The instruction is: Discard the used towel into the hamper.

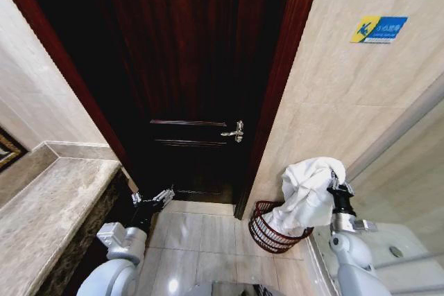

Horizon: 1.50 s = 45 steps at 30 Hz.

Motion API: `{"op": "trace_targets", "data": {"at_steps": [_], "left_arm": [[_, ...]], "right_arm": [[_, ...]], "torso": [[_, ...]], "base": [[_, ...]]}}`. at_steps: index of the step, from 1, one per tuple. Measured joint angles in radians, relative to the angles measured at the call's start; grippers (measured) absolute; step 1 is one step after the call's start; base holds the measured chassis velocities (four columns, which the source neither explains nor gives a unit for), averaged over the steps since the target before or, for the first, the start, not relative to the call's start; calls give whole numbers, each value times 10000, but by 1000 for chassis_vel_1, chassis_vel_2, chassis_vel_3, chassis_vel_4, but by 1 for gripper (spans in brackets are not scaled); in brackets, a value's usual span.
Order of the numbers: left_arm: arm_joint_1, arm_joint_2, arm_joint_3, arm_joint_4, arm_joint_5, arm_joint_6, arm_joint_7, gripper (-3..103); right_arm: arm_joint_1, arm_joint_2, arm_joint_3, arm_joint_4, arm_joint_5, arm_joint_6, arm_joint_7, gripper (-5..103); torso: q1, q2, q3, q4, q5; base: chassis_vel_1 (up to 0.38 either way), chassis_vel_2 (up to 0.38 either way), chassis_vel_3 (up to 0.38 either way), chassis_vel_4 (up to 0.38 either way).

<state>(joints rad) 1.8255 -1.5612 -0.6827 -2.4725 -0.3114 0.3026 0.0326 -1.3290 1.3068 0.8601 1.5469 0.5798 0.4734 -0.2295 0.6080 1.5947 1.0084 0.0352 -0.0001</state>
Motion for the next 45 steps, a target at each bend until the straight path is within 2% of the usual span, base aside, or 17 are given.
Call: {"op": "trace_targets", "data": {"at_steps": [14, 24, 37, 45], "left_arm": [[0, 0, 0, 0, 0, 0, 0, 97], [0, 0, 0, 1, 0, 0, 0, 97], [0, 0, 0, 0, 0, 0, 0, 97], [0, 0, 0, 0, 0, 0, 0, 97]], "right_arm": [[501, -16, -767, -2378, -4, 888, -191, 7], [800, -144, -1085, -3569, 208, 1240, -269, 7], [1340, -49, -1547, -4904, -85, 1318, -109, 7], [1739, -28, -1937, -5485, -33, 1120, -51, 7]], "torso": [[0, 0, 0, 1, 2], [0, 0, 0, -1, -2], [0, 0, 0, 1, 3], [0, 0, 0, 1, -3]], "base": [[0, 0, 0, 0], [0, 0, 0, 0], [0, 0, 0, 0], [0, 0, 0, 0]]}}
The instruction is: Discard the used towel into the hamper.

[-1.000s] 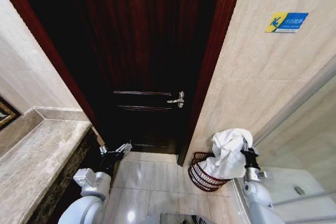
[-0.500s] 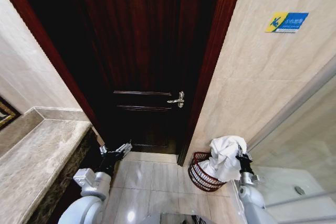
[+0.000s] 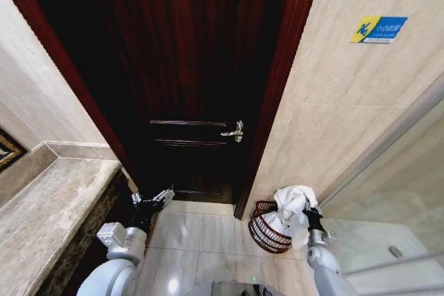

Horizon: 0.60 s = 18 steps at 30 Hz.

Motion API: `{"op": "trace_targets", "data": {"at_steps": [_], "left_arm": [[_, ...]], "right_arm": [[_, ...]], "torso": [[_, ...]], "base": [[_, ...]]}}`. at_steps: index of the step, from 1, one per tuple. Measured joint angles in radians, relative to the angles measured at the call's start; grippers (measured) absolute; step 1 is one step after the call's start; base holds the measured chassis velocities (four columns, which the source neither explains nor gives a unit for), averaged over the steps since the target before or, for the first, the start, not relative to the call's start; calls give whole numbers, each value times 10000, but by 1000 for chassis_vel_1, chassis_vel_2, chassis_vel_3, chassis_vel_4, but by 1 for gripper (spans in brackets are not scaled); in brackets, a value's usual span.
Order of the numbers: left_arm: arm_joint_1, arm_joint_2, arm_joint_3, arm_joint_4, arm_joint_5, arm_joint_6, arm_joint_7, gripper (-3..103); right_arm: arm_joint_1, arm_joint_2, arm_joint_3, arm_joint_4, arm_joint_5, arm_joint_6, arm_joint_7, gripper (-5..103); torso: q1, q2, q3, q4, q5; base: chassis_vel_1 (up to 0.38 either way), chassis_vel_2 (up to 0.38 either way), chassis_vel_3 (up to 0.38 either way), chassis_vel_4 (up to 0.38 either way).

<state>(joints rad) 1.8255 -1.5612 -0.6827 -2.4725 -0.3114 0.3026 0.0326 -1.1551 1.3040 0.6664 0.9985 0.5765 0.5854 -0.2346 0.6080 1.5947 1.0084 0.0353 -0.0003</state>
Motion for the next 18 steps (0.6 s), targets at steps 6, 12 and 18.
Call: {"op": "trace_targets", "data": {"at_steps": [6, 12, 18], "left_arm": [[0, 0, 0, 0, 0, 0, 0, 97], [0, 0, 0, 0, 0, 0, 0, 97], [0, 0, 0, 1, 0, 0, 0, 97]], "right_arm": [[212, 54, -255, -315, -340, -67, 31, 7], [100, 176, -388, -358, -680, -151, 187, 7], [-570, 170, -371, -44, -1218, -1243, 988, 7]], "torso": [[0, 0, 0, -1, 1], [0, 0, 0, 2, 1], [-1, 0, 0, -3, 4]], "base": [[0, 0, 0, 0], [0, 0, 0, 0], [0, 0, 0, 0]]}}
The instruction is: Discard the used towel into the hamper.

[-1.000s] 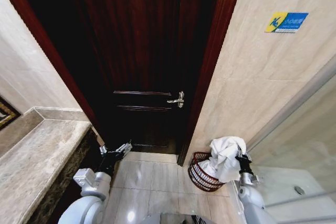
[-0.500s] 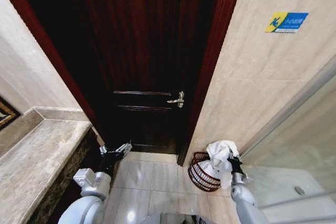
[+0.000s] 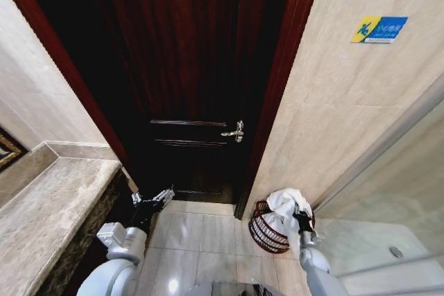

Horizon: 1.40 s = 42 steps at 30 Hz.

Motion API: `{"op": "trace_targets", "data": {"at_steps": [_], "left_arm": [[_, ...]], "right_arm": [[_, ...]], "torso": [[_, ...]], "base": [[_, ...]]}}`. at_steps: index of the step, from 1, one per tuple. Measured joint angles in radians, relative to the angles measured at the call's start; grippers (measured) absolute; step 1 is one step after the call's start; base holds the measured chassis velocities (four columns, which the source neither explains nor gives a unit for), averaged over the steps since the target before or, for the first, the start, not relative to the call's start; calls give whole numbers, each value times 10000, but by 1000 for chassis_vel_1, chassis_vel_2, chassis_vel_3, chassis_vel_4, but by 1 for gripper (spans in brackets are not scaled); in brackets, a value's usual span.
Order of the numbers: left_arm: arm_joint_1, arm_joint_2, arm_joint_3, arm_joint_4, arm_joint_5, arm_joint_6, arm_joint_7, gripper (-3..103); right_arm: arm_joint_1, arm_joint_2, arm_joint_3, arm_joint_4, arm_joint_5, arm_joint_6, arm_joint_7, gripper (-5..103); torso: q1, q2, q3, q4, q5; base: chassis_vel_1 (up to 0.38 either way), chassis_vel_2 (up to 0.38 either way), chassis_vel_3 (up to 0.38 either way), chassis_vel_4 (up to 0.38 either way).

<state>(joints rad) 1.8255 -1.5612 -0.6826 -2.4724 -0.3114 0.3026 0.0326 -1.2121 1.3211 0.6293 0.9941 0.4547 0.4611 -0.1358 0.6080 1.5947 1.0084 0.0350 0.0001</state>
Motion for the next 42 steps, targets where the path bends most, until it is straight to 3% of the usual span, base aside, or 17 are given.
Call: {"op": "trace_targets", "data": {"at_steps": [8, 20, 25, 26, 29, 42], "left_arm": [[0, 0, 0, 0, 0, 0, 0, 97], [0, 0, -1, 0, 1, 0, 0, 97], [0, 0, 0, 0, 0, 0, 0, 97], [-1, -1, 0, 0, 0, 0, 0, 97], [-2, -1, 0, 0, 0, 0, 0, 97], [1, 0, 0, 0, 0, 0, 0, 97]], "right_arm": [[-108, -147, 70, 149, -32, -775, -58, 7], [-220, -80, 81, 289, -1, -724, -22, 7], [-354, -32, 130, 255, 153, -324, 150, 7], [-484, 0, 150, 385, 159, -341, 252, 7], [-727, 5, 177, 437, 41, -399, 322, 7], [-476, -216, 240, -40, -357, -1227, 191, 7]], "torso": [[0, 0, 0, 4, -1], [-4, 1, -1, 2, -1], [5, -2, 1, 1, -2], [11, -3, 2, 9, 5], [16, -6, 4, -2, -8], [-88, -188, -96, 1, 2]], "base": [[0, 0, 0, 0], [-36, 27, 49, -42], [-133, 157, 160, -164], [-134, 122, 175, -148], [-77, 103, 76, -81], [24, -22, -15, 16]]}}
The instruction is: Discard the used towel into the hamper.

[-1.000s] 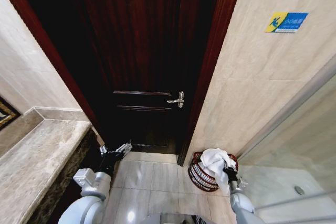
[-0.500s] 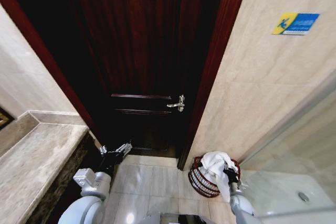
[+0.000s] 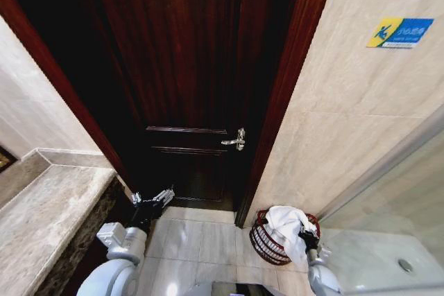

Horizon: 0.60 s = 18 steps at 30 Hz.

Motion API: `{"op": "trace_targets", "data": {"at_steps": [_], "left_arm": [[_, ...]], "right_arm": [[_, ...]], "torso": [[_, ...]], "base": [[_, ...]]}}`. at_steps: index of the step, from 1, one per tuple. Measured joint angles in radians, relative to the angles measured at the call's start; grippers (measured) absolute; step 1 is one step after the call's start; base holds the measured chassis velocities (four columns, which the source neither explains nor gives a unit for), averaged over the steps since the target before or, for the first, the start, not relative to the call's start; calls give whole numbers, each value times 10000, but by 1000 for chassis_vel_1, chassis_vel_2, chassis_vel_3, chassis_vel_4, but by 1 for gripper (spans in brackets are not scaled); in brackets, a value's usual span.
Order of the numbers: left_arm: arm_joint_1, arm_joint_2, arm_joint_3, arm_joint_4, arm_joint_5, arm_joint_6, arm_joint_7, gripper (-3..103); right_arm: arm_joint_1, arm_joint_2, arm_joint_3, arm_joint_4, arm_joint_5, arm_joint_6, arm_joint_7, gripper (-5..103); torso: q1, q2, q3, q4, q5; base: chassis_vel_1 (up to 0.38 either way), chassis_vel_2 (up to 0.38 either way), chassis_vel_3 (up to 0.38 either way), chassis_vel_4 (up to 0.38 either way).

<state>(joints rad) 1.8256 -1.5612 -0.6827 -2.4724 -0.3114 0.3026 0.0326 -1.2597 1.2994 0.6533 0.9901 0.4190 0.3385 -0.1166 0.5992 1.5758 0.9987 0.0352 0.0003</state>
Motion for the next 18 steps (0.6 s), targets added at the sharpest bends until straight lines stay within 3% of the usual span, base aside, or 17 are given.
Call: {"op": "trace_targets", "data": {"at_steps": [9, 18], "left_arm": [[-1, 0, 0, 0, 0, 0, 0, 97], [-1, 0, 0, 0, 0, 0, 0, 97]], "right_arm": [[333, -302, 34, -265, -232, -582, -221, 7], [992, -592, 27, -1262, -559, -678, -470, 7]], "torso": [[-258, -555, -289, 0, -3], [-442, -962, -512, -1, -2]], "base": [[0, 0, 0, 0], [0, 0, 0, 0]]}}
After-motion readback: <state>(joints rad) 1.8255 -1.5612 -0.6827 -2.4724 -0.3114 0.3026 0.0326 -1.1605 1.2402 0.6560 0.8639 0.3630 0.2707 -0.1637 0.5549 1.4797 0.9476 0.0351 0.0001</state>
